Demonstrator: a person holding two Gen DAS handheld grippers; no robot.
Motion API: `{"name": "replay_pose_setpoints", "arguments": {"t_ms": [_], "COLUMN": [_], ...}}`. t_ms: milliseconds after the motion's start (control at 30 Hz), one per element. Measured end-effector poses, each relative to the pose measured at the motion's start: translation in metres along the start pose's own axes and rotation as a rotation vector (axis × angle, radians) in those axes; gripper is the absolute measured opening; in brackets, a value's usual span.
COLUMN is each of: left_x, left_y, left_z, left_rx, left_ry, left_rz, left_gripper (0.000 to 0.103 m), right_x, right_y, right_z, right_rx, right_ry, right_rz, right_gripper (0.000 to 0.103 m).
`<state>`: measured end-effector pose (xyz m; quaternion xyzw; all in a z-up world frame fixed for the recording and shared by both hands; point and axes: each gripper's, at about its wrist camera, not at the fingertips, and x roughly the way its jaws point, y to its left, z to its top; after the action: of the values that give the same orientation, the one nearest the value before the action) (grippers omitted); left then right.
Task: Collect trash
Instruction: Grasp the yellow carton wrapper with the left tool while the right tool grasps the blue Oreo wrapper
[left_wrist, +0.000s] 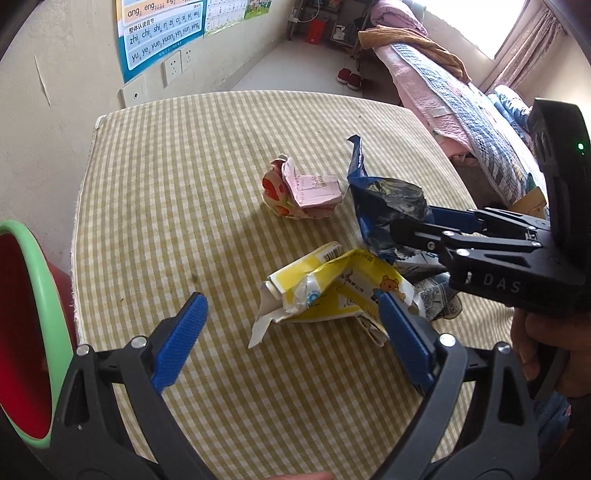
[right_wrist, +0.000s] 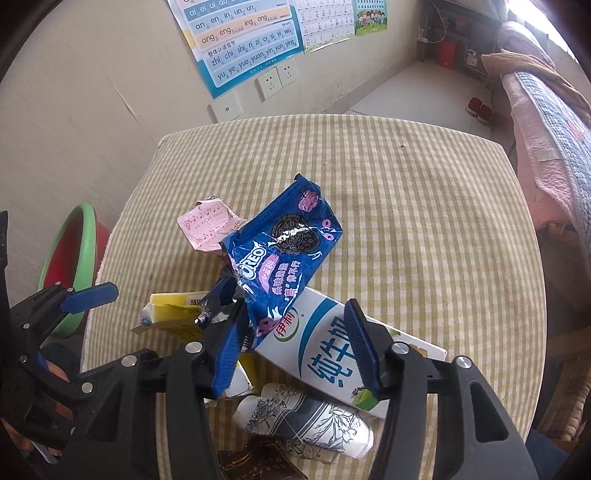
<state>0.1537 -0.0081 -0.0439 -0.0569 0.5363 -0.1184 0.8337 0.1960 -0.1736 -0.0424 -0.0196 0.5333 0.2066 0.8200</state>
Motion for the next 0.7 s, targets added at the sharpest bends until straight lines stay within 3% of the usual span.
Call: {"name": "replay_pose_setpoints", "arguments": {"t_ms": [200,267,300,533,700], "left_x": [0.019,0.022,0.022,0.011,-0.002], "left_y": [0.003,0.003,0.003,0.002,0.004], "left_z": [0.004,0.005,0.005,-0.003,-0.009], "left_rx": [-0.02,-0.023,-0.024,-0.026,-0.046], "left_ry": [0.043,0.052,0.055,0.05,0.025], "left_rz": [-0.021,-0.02,-0.018,-0.04,-0.055], "left_gripper": [0.062,0.049,0.037,0.014,0.009], "right_x": [0.0,0.0,-0.001,-0.014,-0.027], "right_y": [-0.003,-0.003,-0.003,-0.011,-0.02], "right_z": [0.002,0.003,0.003,-0.002,-0.007], "right_rx": [-0.001,-0.002,-0.003,0.027,0.052], "right_ry": [0.005,0.0,-0.003,-0.024,-0.04], "right_rz": [-0.011,-0.012,-0.012,-0.012,-0.021], "right_gripper": [0.022,0.015,0.01,0.008,0.008]}}
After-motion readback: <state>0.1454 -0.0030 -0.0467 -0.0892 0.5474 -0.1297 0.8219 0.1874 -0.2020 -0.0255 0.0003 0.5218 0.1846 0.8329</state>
